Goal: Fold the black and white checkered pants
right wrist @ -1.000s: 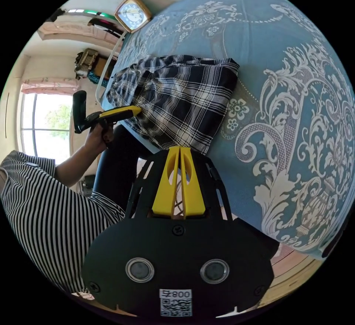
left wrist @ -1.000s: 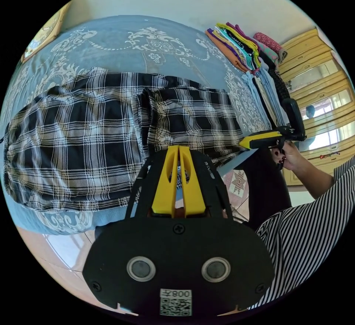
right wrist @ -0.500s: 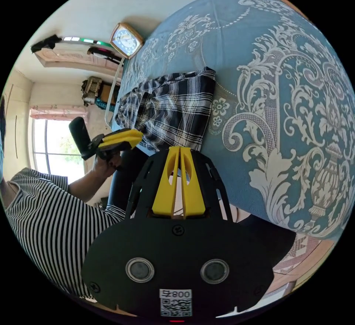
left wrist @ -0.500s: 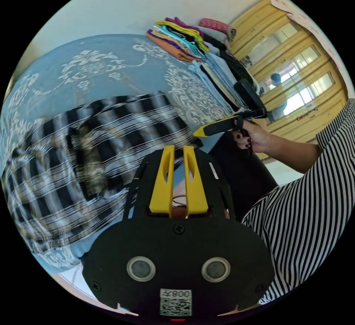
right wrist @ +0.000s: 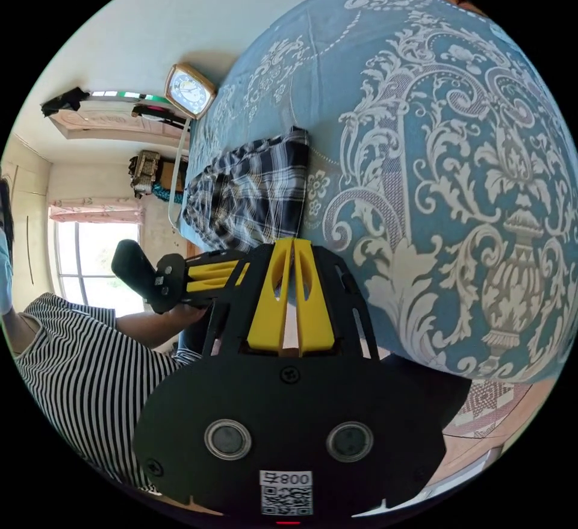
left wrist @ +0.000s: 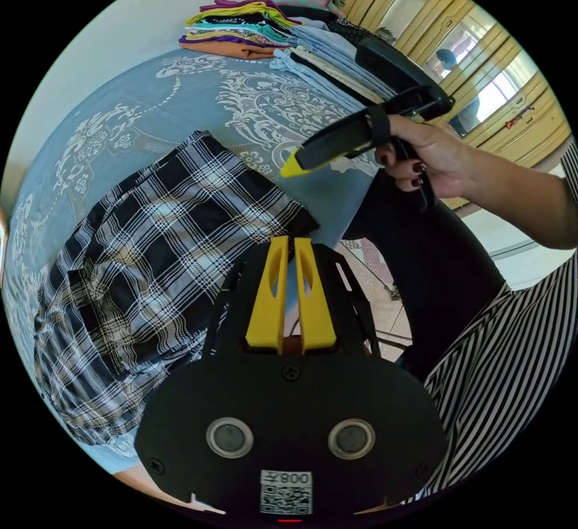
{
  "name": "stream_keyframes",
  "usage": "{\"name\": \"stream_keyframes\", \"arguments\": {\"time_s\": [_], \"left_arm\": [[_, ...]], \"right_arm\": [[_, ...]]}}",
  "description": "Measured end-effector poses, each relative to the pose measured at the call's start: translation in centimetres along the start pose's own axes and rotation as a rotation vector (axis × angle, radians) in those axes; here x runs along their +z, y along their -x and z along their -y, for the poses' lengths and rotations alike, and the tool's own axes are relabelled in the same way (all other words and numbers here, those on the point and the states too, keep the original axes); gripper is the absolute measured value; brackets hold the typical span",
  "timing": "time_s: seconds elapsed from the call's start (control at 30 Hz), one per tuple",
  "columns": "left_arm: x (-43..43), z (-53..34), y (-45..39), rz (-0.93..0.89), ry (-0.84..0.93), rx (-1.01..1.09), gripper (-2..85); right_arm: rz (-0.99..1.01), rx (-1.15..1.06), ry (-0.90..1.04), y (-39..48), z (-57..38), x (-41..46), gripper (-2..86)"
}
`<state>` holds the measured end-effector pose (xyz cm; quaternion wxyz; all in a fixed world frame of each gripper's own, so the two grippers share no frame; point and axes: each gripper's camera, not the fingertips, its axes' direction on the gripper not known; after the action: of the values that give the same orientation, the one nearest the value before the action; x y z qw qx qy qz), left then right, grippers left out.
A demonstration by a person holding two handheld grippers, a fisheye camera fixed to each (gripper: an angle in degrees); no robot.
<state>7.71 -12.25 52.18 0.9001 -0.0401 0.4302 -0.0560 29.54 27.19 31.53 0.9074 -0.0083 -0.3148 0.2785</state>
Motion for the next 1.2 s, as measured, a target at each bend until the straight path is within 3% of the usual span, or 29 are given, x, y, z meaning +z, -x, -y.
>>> {"name": "stream_keyframes", "arguments": {"time_s": [0.23, 0.47, 0.87, 1.2], "left_arm": [[1.2, 0.5, -2.6, -0.034, -0.023, 0.012, 6.8], [2.3, 1.4, -5.7, 0.136, -0.017, 0.091, 4.5], [0.8, 1.6, -6.1, 0.053, -0.014, 0.037, 2.4], [-3.1, 1.1, -5.9, -0.003, -0.003, 0.018, 2.1]], "right_arm": [[-0.02, -0.022, -0.073, 0.5, 5.5, -1.9, 5.1], [-0.044, -0.013, -0.082, 0.6, 6.7, -1.7, 6.8], [-0.068, -0.004, -0.068, 0.5, 9.6, 1.2, 8.6], [0.015, 0.037, -0.044, -1.2, 11.3, 3.8, 2.7]]}}
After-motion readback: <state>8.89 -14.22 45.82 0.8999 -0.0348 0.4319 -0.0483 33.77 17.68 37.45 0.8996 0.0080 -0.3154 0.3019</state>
